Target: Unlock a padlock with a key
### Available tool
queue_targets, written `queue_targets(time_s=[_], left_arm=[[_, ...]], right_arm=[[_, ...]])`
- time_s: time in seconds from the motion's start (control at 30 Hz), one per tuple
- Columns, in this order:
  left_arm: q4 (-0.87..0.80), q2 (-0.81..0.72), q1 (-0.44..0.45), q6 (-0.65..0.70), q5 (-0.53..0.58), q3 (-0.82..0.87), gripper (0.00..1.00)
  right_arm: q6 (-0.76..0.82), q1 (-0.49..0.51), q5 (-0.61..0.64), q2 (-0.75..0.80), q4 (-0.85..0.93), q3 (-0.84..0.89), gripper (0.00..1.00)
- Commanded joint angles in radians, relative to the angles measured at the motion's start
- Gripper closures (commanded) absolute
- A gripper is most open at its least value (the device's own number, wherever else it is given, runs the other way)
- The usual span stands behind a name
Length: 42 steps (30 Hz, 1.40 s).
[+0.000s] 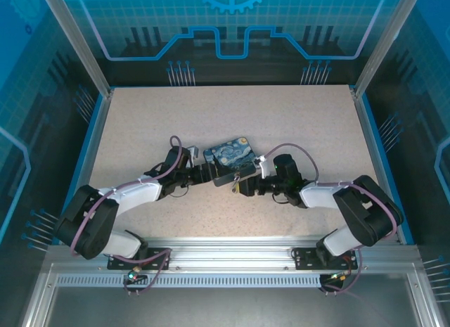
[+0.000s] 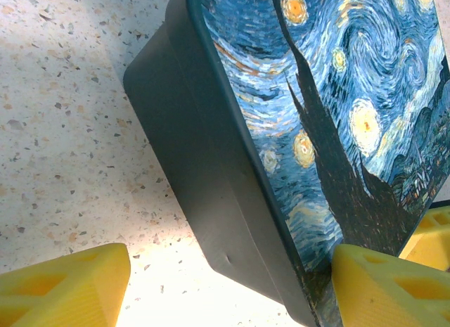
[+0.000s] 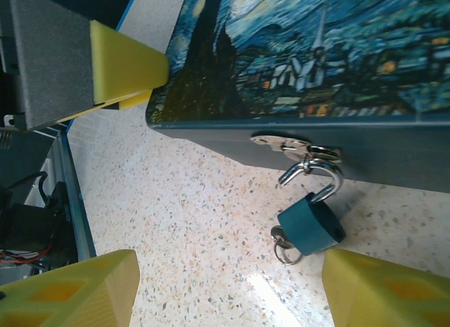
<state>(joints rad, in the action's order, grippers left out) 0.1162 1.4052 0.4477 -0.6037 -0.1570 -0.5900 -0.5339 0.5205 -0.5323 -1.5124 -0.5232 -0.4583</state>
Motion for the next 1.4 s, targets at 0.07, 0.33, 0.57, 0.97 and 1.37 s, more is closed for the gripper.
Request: queue_targets(time_s=[0.07,0.33,0.57,0.97,1.37], left_arm=[[-0.081,-0.009,0.000,-0.008,0.029,0.025,0.24],[-0.074,-0.015,0.002,-0.014,0.023,0.032,0.25],[-0.074,-0.024,0.003,-0.015,0.024,0.035,0.26],[-0.073,-0.028,0.006,-0.018,0.022,0.036,0.27],[-0.073,-0.028,0.008,-0.019,0.024,0.036,0.27]], right_arm=[[-0.023,-0.003,-0.017,-0.065,-0.026,-0.035,0.29],[-0.064,-0.001,-0.059,-0.187,-0.140,-0.081,0.29],[-0.072,0.002,-0.074,-0.238,-0.188,-0.097,0.32],[-0.064,0.001,-0.089,-0.227,-0.238,-0.079,0.46],[-0.055,-0.001,-0.092,-0.224,-0.235,-0.062,0.60]])
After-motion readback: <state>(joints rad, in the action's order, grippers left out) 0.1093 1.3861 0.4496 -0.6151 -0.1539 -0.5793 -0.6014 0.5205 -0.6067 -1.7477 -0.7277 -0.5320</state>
